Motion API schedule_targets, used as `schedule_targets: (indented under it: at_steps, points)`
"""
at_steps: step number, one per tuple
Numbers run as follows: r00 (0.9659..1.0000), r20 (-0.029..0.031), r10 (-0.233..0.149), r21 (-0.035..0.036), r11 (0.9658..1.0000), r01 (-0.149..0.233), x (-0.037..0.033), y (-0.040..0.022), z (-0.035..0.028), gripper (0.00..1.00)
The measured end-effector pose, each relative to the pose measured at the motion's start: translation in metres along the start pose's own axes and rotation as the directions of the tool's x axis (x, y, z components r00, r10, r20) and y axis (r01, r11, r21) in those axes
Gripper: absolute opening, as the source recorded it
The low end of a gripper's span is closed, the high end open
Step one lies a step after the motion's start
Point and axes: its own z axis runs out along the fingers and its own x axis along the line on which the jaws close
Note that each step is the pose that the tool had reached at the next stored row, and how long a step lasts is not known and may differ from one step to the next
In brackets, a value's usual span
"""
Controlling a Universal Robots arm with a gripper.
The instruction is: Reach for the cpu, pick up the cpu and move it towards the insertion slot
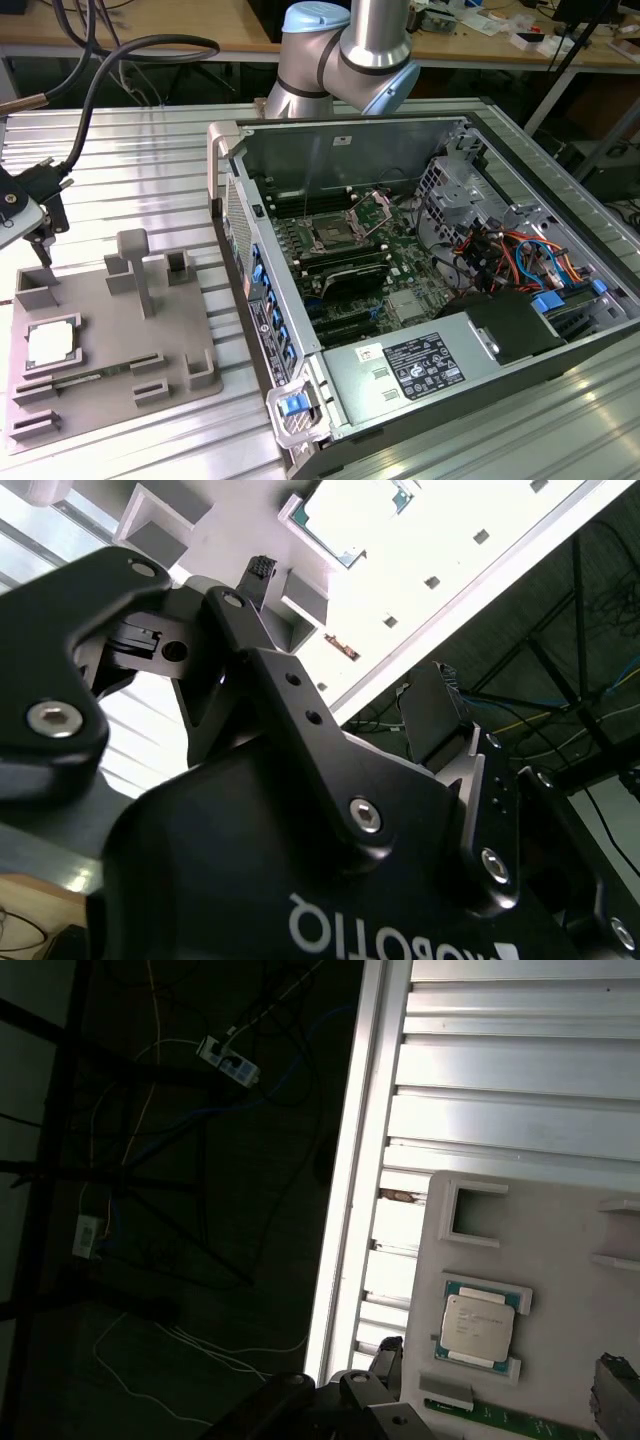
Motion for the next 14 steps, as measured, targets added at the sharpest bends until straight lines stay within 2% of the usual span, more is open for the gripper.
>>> schedule_targets:
  at_steps: [9,12,14]
  points:
    - [1.0,0.0016,0.0,0.0001,1.0,0.0,0.0,-0.0001,0.001,0.78]
    - [1.0,0.003,0.0,-0.0004,1.0,0.0,0.0001,-0.0001,0.0034,0.78]
    - [1.0,0.0035,0.0,-0.0027,1.0,0.0,0.0002,-0.0004,0.009,0.78]
